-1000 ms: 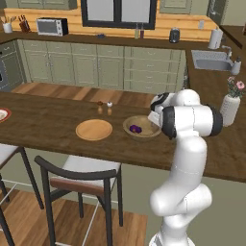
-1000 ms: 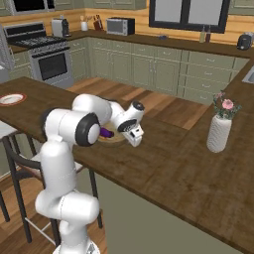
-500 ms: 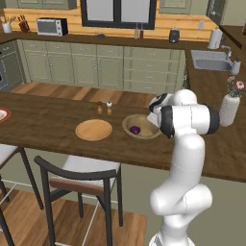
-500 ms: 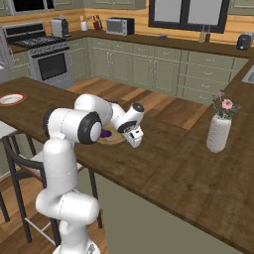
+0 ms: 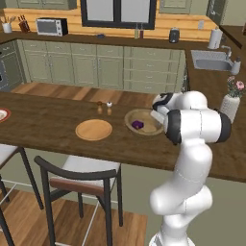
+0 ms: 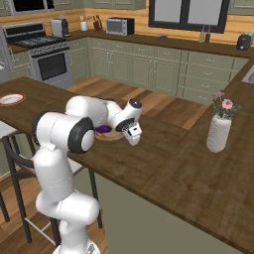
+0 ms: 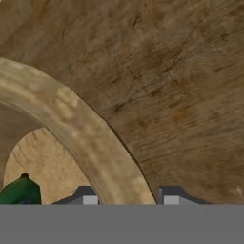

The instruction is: Pick the chicken drumstick and eggplant from their plates and place them in the bowl. Then put the bowl in the fridge.

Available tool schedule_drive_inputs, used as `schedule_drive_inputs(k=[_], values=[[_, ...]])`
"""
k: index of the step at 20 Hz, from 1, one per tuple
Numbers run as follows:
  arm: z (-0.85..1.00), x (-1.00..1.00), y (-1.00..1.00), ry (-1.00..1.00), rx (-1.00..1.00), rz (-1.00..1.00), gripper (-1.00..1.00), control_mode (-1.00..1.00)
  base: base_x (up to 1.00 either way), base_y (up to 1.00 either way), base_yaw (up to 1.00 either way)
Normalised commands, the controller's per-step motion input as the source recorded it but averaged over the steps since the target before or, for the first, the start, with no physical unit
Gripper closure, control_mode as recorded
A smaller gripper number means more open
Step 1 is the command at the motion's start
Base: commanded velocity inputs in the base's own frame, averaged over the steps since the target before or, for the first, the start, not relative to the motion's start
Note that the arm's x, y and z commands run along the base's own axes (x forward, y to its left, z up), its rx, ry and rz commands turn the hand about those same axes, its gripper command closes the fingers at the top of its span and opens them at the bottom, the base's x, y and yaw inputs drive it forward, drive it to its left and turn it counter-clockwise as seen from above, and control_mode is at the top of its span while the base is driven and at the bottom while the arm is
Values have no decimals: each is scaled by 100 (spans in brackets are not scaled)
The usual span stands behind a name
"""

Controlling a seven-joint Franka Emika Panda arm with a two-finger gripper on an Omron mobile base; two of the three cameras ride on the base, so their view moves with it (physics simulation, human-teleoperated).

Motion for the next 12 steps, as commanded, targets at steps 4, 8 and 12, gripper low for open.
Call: schedule_drive_inputs(k=[4, 8, 12], values=[[47, -59, 0, 0, 0, -31, 100, -100, 0, 0, 0], [48, -61, 0, 0, 0, -35, 100, -100, 0, 0, 0], [53, -62, 1, 0, 0, -33, 100, -100, 0, 0, 0]])
